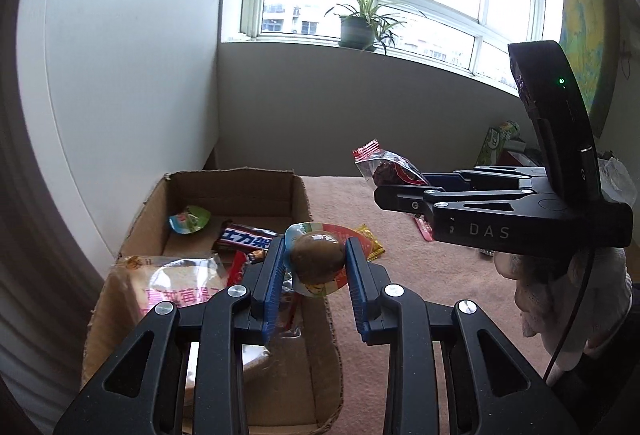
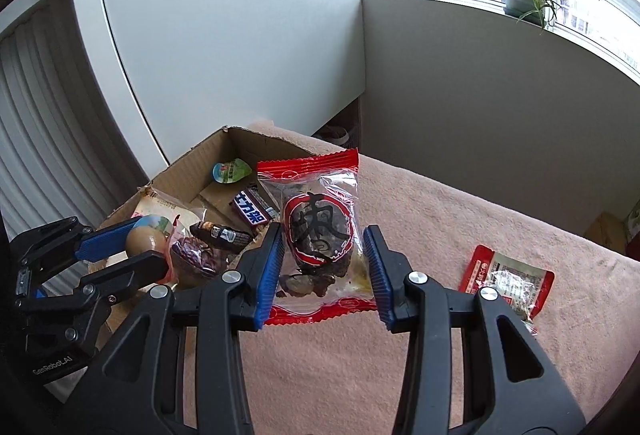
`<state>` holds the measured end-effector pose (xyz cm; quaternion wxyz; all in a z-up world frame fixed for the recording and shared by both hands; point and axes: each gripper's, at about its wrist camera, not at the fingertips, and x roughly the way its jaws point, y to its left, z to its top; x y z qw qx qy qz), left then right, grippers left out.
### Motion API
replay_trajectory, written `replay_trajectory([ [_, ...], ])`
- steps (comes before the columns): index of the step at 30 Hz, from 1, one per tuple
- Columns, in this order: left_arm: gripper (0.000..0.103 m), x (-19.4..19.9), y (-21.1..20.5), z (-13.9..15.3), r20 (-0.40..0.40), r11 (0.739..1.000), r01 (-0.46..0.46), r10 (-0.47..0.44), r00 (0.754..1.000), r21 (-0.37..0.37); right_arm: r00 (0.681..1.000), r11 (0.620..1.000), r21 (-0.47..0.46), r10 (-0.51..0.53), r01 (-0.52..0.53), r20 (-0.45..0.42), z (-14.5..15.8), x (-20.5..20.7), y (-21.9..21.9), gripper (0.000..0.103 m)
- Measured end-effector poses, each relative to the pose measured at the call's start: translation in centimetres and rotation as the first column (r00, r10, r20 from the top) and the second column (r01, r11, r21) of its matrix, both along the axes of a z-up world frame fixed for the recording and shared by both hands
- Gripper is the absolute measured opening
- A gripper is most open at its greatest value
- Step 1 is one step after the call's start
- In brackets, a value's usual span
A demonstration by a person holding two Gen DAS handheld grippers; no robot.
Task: Organize snacks
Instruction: 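Carry the egg-shaped candy and snack bag over the box with both grippers, then open both grippers to drop the egg-shaped candy and snack bag into the box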
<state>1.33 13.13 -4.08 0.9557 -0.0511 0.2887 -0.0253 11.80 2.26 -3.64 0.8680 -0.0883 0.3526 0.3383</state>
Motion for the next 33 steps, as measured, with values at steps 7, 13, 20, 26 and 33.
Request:
replay_trajectory([
  [7, 0.028, -0.1, 3.1, -0.6, -0.012, 0.997, -0.072, 0.072, 0.997, -0.003, 0.999, 0.999, -0.009, 0.045, -0.045, -0.005, -0.5, 0.3, 4.5, 0.042],
  [13, 0.028, -0.1, 4.6, -1.0, -0.024, 0.994, -0.105, 0.105, 0.994, -0.002, 0.998, 0.997, -0.05, 0.065, -0.066, -0.017, -2.1, 0.9, 7.8, 0.043],
  [20, 0.028, -0.1, 4.9, -1.4, -0.036, 0.994, -0.107, 0.107, 0.994, 0.0, 0.997, 0.996, -0.058, 0.069, -0.07, -0.02, -2.7, 1.2, 9.0, 0.043],
  [26, 0.031, 0.0, 5.2, -1.5, -0.044, 0.994, -0.114, 0.114, 0.993, 0.0, 0.998, 0.997, -0.051, 0.061, -0.062, -0.02, -2.7, 1.1, 8.9, 0.045],
  [33, 0.032, -0.1, 5.3, -1.3, -0.043, 0.992, -0.126, 0.126, 0.991, -0.004, 0.998, 0.998, -0.035, 0.058, -0.058, 0.004, -2.0, 0.9, 8.4, 0.064],
])
